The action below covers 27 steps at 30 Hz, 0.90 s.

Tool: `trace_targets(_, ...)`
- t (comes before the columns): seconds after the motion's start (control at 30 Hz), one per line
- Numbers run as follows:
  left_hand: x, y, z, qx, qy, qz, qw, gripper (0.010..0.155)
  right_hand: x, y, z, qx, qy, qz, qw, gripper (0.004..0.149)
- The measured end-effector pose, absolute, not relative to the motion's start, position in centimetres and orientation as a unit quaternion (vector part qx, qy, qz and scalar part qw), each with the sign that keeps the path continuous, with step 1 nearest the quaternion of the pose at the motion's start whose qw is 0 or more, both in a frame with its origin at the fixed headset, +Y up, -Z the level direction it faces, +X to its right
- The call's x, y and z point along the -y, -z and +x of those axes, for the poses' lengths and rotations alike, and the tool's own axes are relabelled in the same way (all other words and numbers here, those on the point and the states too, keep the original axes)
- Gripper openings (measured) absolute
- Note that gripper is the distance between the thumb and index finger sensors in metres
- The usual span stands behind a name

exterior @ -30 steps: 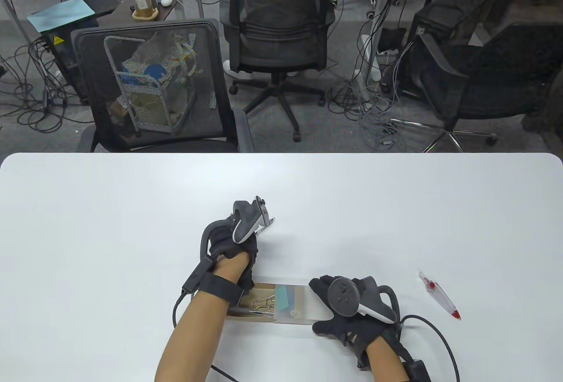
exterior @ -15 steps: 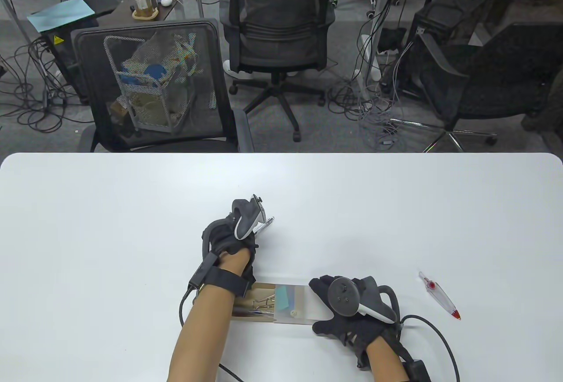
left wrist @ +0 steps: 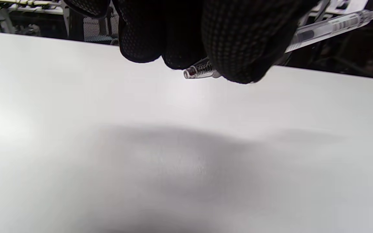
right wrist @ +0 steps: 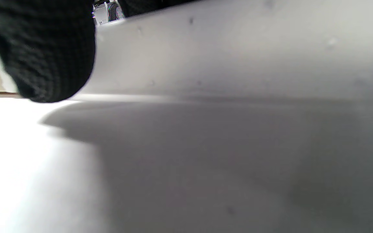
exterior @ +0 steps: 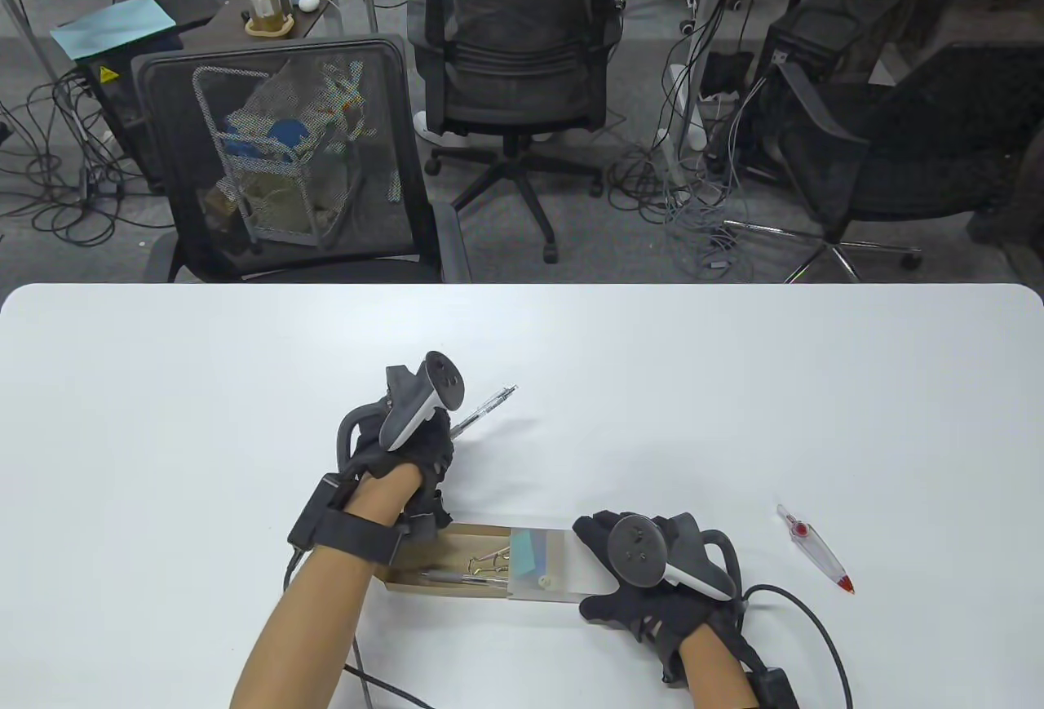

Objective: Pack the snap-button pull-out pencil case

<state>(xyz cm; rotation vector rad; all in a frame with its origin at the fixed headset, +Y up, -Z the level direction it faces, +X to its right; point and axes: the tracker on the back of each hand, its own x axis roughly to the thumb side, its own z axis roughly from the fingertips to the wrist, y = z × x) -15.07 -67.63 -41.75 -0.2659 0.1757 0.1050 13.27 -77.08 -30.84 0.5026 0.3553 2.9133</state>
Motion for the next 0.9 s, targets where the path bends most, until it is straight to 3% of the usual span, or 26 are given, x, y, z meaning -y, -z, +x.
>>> trace_targets(0.2, 64.4, 37.2, -16.2, 0.002, -0.010, -0.074, 0.997, 0.049, 77.1, 30.8, 13.3, -0.119, -0.975, 0.168, 0.081, 0.091)
trace_targets(0.37, 64.0, 33.6, -16.8, 0.063, 0.034, -0.050, 0.996, 0.049, 77.1, 30.8, 13.3, -0.119, -0.975, 0.168, 0.080, 0.091)
trace_targets(0.6, 66.7, 30.1, -16.1, 0.116, 0.165, -0.036, 0.979, 0.048, 77.1, 30.9, 13.3, -0.118, -0.975, 0.168, 0.080, 0.091)
trace_targets(0.9, 70.5, 28.6, -13.9, 0.155, 0.301, -0.025, 0.941, 0.048, 77.1, 30.9, 13.3, -0.118, -0.975, 0.168, 0.080, 0.091)
